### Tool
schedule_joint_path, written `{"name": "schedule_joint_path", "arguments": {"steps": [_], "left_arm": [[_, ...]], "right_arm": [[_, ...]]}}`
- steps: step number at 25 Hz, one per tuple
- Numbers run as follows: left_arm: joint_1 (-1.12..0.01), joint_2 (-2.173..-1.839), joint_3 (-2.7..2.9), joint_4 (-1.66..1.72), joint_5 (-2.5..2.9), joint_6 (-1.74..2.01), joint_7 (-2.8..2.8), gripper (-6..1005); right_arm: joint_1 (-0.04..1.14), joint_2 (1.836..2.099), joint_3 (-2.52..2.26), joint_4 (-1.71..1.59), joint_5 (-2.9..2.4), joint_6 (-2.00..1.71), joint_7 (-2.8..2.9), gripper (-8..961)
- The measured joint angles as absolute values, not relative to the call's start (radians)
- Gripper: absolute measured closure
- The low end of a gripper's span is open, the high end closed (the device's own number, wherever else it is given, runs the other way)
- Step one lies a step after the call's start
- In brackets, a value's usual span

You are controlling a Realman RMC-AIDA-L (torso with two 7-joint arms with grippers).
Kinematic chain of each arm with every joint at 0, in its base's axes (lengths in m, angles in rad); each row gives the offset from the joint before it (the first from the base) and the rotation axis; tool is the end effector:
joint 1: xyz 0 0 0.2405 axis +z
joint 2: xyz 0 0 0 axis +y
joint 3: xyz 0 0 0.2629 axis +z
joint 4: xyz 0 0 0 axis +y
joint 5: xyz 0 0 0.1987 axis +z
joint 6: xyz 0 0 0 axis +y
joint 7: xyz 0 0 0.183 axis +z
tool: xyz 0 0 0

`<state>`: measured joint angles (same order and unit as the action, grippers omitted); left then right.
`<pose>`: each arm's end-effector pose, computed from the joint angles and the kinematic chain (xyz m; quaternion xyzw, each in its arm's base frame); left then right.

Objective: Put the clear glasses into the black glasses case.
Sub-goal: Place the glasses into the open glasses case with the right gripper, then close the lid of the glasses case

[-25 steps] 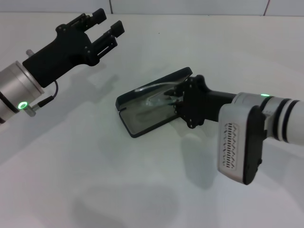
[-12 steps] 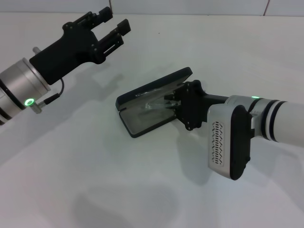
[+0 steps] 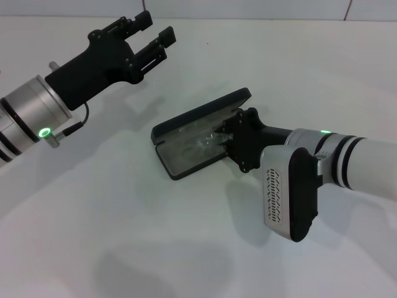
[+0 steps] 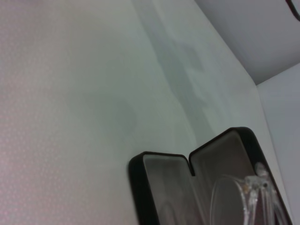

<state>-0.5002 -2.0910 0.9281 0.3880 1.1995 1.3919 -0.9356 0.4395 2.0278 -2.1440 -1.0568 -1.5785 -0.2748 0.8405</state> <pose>-0.2194 0.3695 -0.0239 -0.8332 -0.1676 -0.4279 0.3075 0.1710 0.3535 -0.1532 -0.8962 -0.3279 -0.0396 0.2960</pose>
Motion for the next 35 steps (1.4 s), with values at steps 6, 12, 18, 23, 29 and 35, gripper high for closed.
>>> {"name": "schedule_joint_path", "arguments": {"steps": [6,12,18,23,29,35], "left_arm": [[-0.507,-2.091,0.928,0.385,1.2,1.392,-0.936,406],[-0.505,-2.091,0.928,0.385,1.2,1.392,-0.936,406],[-0.503,-2.091,0.928,0.385,1.2,1.392,-0.937,406],[-0.501,-2.089,0.928,0.385,1.199,1.393,-0.944,406],[-0.511,-2.087,0.929,0.385,1.201,1.374,-0.972,405],[-0.559,-2.087,0.967,0.391,1.275,1.231,-1.05,405]], "right_arm": [[0.437,2.028,-2.154,-1.064,-1.579,-0.274,0.834,760],[0.402,2.026,-2.147,-1.116,-1.58,-0.279,0.833,599],[0.361,2.017,-2.118,-1.165,-1.579,-0.339,0.838,555],[0.312,2.017,-1.821,-1.205,-1.567,-0.776,0.907,547],[0.359,2.018,-1.382,-1.019,-1.461,-1.277,0.987,546],[0.408,2.015,-0.988,-0.705,-1.303,-1.513,0.987,546]]}}
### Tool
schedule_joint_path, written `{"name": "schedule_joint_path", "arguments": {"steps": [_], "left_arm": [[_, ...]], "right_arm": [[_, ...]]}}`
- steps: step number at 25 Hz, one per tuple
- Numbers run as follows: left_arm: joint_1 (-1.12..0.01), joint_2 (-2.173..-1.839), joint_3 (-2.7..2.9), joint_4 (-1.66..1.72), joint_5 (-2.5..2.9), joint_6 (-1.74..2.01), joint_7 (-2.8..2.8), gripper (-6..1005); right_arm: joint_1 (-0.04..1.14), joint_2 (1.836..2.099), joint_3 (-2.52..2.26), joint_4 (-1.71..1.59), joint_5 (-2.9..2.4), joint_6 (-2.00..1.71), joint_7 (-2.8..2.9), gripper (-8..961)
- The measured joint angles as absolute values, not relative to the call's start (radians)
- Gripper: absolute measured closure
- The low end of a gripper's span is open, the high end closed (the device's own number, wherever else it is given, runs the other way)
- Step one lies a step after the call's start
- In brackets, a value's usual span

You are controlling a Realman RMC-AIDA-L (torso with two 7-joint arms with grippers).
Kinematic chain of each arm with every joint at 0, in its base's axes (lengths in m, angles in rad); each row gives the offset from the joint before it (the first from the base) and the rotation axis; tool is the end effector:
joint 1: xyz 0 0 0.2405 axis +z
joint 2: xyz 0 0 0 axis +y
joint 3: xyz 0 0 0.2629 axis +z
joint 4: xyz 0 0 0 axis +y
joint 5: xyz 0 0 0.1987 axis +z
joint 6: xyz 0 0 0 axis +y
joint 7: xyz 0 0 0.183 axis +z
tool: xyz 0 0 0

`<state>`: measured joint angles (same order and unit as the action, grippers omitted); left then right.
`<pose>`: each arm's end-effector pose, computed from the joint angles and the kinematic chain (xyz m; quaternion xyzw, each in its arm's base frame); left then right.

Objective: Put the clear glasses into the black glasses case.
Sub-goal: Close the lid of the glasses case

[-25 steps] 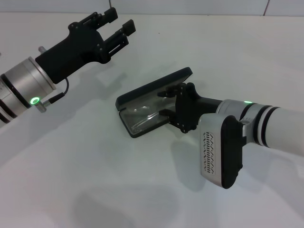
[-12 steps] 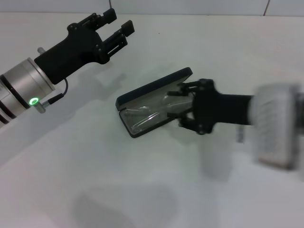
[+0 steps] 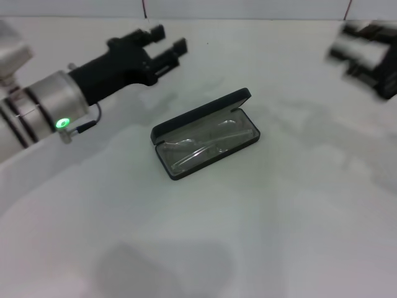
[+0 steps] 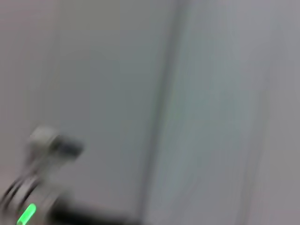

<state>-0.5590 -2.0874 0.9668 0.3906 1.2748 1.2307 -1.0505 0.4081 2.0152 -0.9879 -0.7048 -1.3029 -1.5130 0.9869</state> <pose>-0.2213 0.3901 -0.0448 -0.8553 -0.2174 -0.3705 0.2896 0.2078 0.3523 0.0253 -0.8808 0.0182 0.3805 0.2811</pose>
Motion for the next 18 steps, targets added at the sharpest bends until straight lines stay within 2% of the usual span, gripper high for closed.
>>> {"name": "schedule_joint_path", "arguments": {"steps": [9,18], "left_arm": [[-0.683,-2.091,1.128,0.397,1.48,0.991,-1.233,405],[-0.694,-2.094,1.182,0.397,1.486,0.955,-1.243,404]], "right_arm": [[0.391,2.015,-0.738,-0.498,-1.16,-1.555,0.973,545],[0.391,2.015,-0.74,-0.494,-1.165,-1.562,0.966,544]]}}
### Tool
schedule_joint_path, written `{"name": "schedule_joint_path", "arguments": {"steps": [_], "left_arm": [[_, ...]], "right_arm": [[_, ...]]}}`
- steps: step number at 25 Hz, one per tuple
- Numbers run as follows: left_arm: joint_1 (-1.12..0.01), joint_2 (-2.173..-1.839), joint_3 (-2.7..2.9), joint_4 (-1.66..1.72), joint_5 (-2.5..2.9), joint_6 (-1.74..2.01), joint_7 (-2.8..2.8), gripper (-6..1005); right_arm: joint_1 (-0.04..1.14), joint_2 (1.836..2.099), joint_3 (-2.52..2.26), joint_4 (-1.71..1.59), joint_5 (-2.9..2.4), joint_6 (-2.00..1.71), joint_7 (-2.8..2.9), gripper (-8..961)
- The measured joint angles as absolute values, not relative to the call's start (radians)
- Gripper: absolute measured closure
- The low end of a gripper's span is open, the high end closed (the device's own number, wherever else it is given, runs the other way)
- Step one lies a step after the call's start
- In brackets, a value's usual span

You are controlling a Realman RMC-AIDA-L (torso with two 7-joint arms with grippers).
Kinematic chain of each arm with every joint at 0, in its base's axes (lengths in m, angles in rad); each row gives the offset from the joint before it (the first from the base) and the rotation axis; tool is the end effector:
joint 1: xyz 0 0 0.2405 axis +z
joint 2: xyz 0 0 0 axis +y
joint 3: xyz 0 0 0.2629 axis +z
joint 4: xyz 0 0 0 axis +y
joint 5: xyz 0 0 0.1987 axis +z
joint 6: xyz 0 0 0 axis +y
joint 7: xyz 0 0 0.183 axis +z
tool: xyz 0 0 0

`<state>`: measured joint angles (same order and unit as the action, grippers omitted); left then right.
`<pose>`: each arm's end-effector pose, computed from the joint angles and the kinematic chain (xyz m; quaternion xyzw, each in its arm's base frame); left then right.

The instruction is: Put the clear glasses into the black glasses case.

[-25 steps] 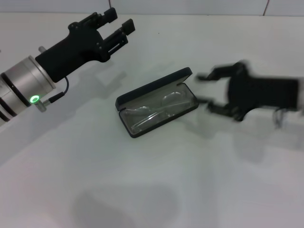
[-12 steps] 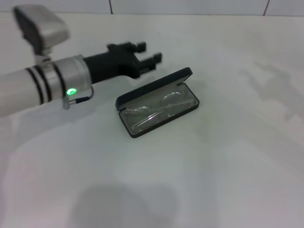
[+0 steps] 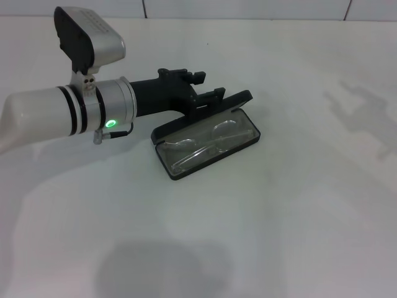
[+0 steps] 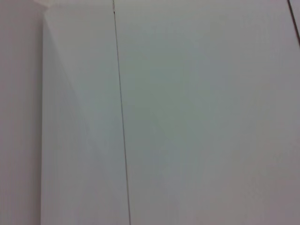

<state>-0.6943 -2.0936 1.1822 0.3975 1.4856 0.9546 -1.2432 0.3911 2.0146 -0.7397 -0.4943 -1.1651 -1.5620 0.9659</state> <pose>-0.2119 0.4058 -0.1053 -0.9259 -0.2188 -0.2044 0.2306 0.2515 0.3537 0.0701 -0.7808 0.1193 0.4709 0.3929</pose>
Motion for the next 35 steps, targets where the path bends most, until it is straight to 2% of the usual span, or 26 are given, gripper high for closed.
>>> {"name": "schedule_joint_path", "arguments": {"steps": [7,19,23,29,30,33,35], "left_arm": [[-0.672,-2.092,1.23,0.402,1.485,0.966,-1.24,404],[-0.552,-2.097,1.351,0.478,1.334,1.049,-1.1,403],[-0.5,-2.081,1.348,0.494,1.14,1.306,-1.007,403],[-0.461,-2.013,1.347,0.497,1.142,1.553,-1.001,403],[-0.451,-2.005,1.347,0.492,1.148,1.578,-0.994,371],[-0.422,-2.003,1.347,0.499,1.191,1.625,-0.936,274],[-0.418,-2.008,1.347,0.501,1.218,1.639,-0.9,210]], "right_arm": [[0.395,2.014,-0.74,-0.493,-1.165,-1.56,0.961,544],[0.413,2.012,-0.806,-0.484,-1.173,-1.539,0.952,543],[0.421,1.99,-0.991,-0.535,-1.174,-1.56,0.96,543],[0.455,1.964,-1.111,-0.615,-1.328,-1.603,1.037,542],[0.466,1.962,-1.109,-0.617,-1.367,-1.617,1.048,542],[0.487,1.962,-1.109,-0.618,-1.43,-1.641,1.055,336],[0.49,1.966,-1.111,-0.617,-1.447,-1.644,1.051,262]]}}
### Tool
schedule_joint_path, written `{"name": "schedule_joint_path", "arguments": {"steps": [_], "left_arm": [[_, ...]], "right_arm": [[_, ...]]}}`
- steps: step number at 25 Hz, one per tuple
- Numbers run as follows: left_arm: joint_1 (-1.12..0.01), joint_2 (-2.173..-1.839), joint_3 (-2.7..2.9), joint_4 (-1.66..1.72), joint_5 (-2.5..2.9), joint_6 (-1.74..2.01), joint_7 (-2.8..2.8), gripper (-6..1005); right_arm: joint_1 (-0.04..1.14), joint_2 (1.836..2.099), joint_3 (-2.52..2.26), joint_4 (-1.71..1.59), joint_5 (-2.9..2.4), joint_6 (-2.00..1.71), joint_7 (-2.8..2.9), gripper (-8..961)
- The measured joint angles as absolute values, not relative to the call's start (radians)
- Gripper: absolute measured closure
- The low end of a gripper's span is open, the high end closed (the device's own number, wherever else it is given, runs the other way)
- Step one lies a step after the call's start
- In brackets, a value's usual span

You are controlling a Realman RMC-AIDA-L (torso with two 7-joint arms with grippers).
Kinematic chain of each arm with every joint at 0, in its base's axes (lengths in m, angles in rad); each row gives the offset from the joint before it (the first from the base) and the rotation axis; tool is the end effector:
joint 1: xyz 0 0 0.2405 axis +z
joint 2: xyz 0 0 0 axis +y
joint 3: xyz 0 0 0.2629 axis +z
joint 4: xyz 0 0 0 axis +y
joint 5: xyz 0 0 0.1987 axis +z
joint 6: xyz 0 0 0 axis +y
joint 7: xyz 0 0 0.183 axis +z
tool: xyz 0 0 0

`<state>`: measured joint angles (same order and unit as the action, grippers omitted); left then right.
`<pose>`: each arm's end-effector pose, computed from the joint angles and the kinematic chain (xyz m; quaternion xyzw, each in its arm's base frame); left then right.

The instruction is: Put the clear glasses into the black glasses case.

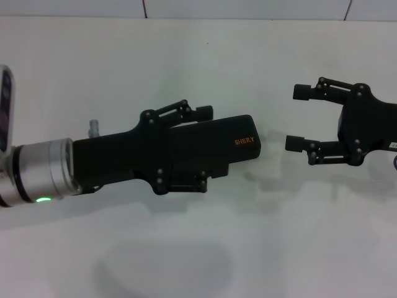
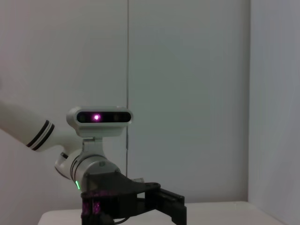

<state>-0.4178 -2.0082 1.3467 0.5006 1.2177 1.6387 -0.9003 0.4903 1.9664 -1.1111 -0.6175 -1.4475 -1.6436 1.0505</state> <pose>-0.2029 0.2862 -0.0494 -0.9153 -0.0272 -0.3896 0.0985 0.1994 0.3252 -0.0124 -0.9339 0.0068 0.3382 0.1155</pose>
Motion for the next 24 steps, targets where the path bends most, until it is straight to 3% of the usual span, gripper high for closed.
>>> {"name": "schedule_joint_path", "arguments": {"steps": [4,24], "left_arm": [[-0.417,-2.018,1.347,0.497,1.226,1.639,-0.886,103],[-0.408,-2.021,1.344,0.49,1.24,1.639,-0.858,107]], "right_arm": [[0.492,1.976,-1.114,-0.612,-1.448,-1.637,1.031,115],[0.491,1.988,-1.116,-0.62,-1.45,-1.634,1.026,81]]}}
